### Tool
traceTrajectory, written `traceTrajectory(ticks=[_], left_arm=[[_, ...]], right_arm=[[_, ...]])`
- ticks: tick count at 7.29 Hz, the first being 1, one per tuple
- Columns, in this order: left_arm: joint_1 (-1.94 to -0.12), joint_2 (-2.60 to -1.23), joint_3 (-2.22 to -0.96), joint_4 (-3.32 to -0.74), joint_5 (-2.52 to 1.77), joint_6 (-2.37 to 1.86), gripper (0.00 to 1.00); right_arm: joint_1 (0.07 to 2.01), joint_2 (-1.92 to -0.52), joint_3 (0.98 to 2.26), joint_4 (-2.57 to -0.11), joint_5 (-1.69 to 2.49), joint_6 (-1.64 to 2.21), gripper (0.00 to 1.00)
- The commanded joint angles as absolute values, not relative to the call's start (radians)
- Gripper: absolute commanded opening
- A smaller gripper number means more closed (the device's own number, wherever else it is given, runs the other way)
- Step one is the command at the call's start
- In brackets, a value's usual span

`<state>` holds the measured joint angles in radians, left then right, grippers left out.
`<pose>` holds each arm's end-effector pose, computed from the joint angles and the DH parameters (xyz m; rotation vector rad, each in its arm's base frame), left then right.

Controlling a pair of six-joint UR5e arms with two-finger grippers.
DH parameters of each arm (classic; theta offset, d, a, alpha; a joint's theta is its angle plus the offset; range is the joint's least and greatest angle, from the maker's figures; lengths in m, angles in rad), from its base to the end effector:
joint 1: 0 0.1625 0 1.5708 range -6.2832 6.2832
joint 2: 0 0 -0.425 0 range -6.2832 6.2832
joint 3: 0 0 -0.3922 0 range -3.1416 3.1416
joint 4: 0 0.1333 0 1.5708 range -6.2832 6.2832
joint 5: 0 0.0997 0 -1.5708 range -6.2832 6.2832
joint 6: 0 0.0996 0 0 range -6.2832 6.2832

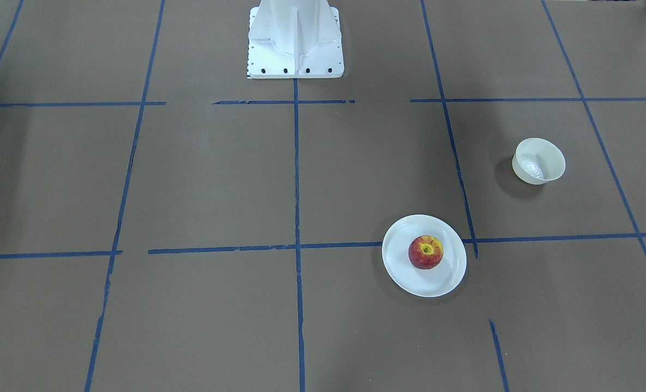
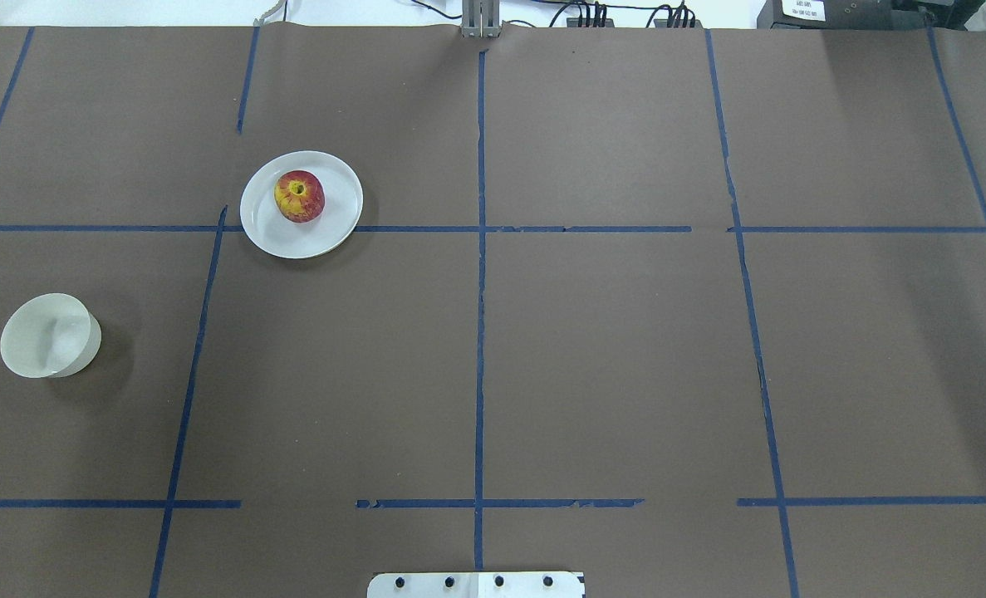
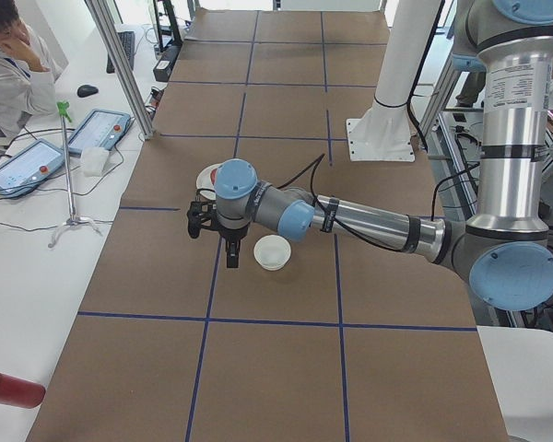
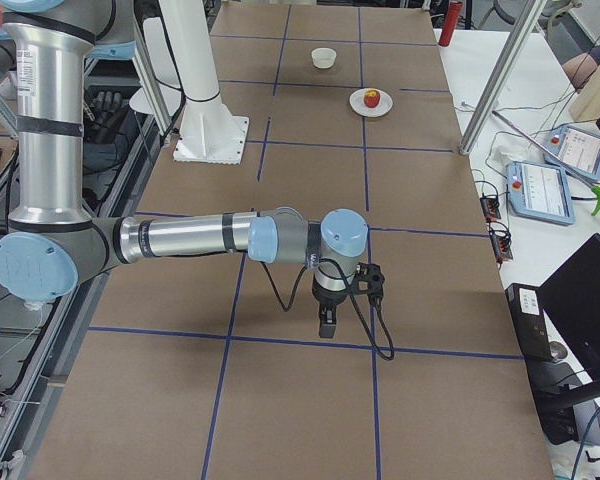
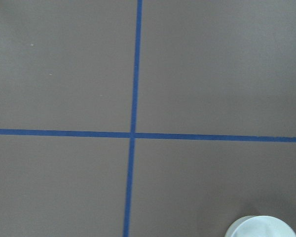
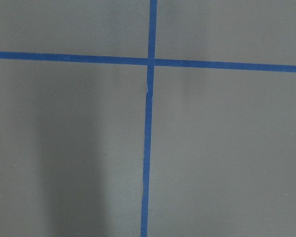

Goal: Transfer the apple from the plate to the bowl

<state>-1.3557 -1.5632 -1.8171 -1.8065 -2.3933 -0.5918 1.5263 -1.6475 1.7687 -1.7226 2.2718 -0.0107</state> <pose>0.0473 -0.4989 0.5095 0.0945 0.9169 -0.1547 0.0488 -0.4567 0.6180 -0.0412 -0.7004 -0.0422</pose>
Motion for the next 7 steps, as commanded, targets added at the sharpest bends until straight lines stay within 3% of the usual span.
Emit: traceTrajectory(ticks=[1, 4, 7], left_arm=[[-1.136, -1.752, -1.824, -1.812, -2.337, -0.966, 1.0], [-0.909, -2.047, -1.709, -1.551, -2.148, -1.072, 1.0], [-0.859, -2.181, -1.493, -1.612, -2.143, -1.161, 1.0]], right_arm=[[1.526, -1.647, 1.769, -1.723, 2.272, -0.011, 1.0], [1.526, -1.647, 1.77, -1.723, 2.272, -0.011, 1.0], [1.526, -1.647, 1.769, -1.723, 2.272, -0.011, 1.0]])
